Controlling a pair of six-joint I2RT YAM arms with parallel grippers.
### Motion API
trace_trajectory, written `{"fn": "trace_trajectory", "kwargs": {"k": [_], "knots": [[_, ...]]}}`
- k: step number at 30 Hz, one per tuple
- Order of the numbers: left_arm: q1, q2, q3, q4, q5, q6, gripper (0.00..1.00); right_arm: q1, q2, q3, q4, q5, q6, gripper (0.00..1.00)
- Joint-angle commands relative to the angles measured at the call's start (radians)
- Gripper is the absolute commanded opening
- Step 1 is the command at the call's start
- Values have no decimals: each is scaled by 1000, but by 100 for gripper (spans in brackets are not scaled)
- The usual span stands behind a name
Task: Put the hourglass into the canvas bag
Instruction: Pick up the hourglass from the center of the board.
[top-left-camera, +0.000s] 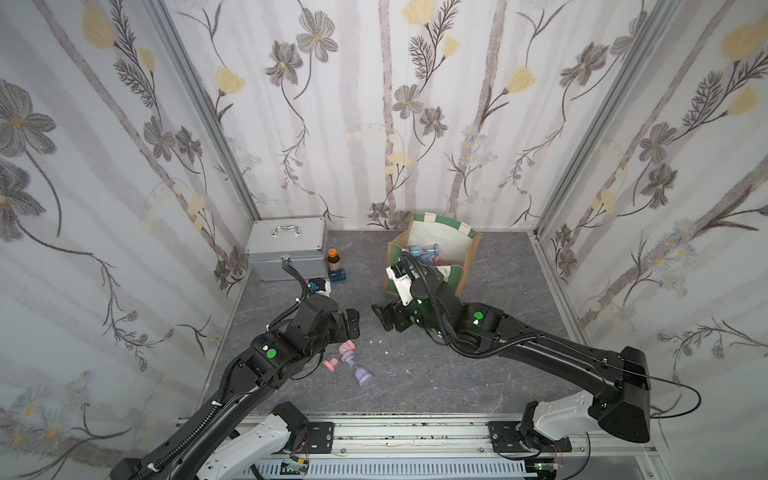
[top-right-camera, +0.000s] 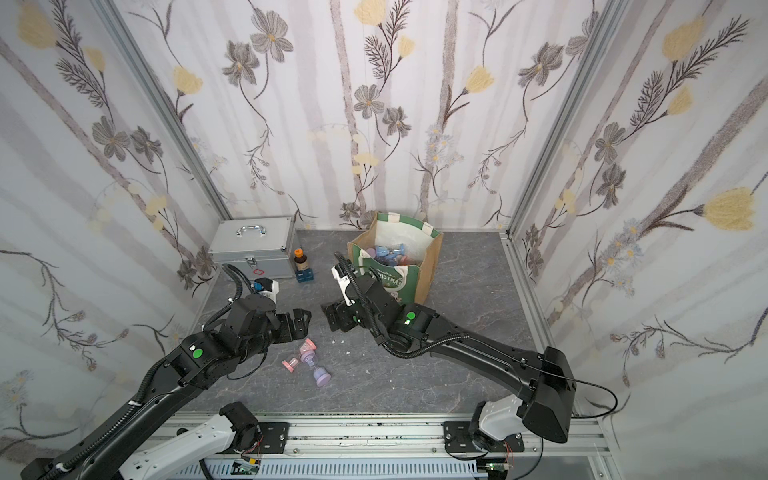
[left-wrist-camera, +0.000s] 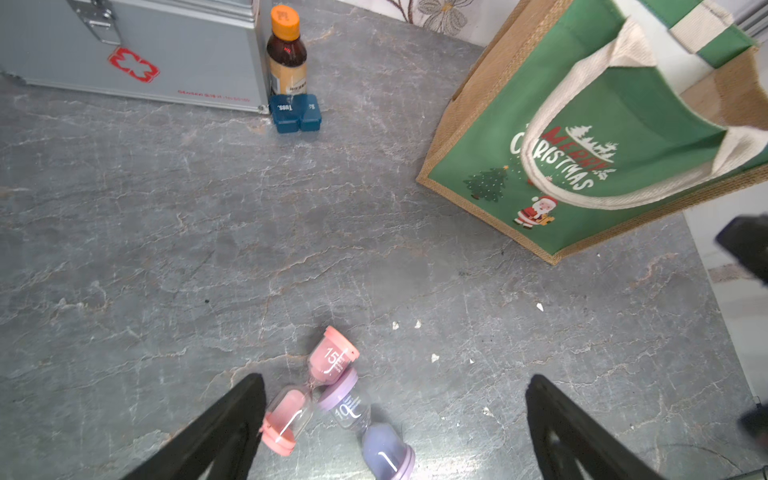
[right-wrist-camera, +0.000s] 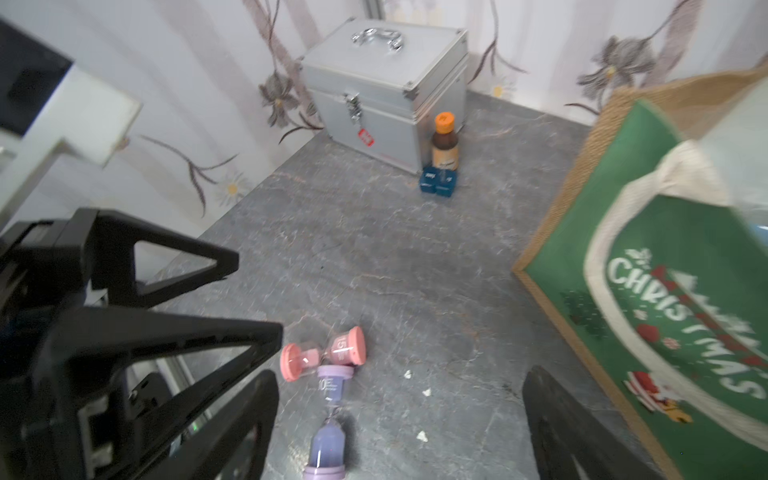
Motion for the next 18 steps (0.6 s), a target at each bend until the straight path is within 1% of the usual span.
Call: {"fn": "trace_trajectory", "kwargs": {"k": [1,3,6,10,14,18], "knots": [[1,-10,-4,-61,-23,-51,100,31,64,-45,128,-56,78,88],[1,-11,-10,-81,-25,-67,100,53,103,-77,175,-84,98,87],[1,-20,-24,-103,-32,-90,100,88,160,-107,222,-86,110,87],[1,-33,-53,-112,-40,-117,100,110,228,-137,288,-147,121,85],[1,-30,-61,-127,-51,-140,100,122,284,-134,273,-150,119,85],[1,-36,-70,-148,-80,-155,100,130,318,-148,269,-172,116,82]]}}
